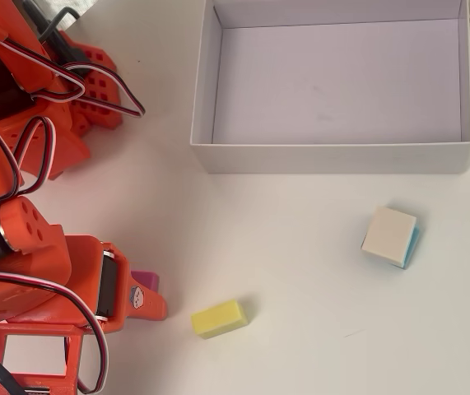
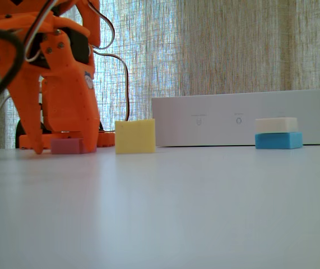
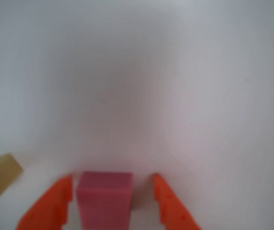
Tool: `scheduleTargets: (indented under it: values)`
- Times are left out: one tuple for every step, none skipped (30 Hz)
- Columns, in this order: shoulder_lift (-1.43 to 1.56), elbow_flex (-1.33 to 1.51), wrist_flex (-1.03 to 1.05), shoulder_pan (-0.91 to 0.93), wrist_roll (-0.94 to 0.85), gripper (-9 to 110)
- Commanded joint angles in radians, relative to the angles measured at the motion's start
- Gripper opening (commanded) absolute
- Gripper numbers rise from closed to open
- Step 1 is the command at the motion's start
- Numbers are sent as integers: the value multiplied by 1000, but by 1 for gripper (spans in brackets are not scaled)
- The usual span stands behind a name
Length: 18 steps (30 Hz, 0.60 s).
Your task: Grasp the pink cuboid and put it in the bin.
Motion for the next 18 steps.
scheduleTargets:
  values:
    - [11,17,3,-11,9,21]
    - [14,21,5,-12,9,21]
    - [15,26,8,-12,9,21]
    - [15,29,8,-12,11,21]
    - [17,32,14,-12,11,21]
    - [17,34,18,-12,11,21]
    - [17,37,23,-12,11,21]
    - [17,37,31,-12,11,21]
    - [17,38,38,-15,11,21]
    - [17,38,51,-18,11,22]
    - [17,38,63,-21,11,23]
    - [18,40,71,-25,11,23]
    - [21,44,83,-26,11,23]
    - [25,49,86,-29,11,23]
    - [28,55,87,-32,12,23]
    - [29,57,91,-34,12,23]
    - [29,58,87,-34,12,23]
    - [29,60,81,-34,14,23]
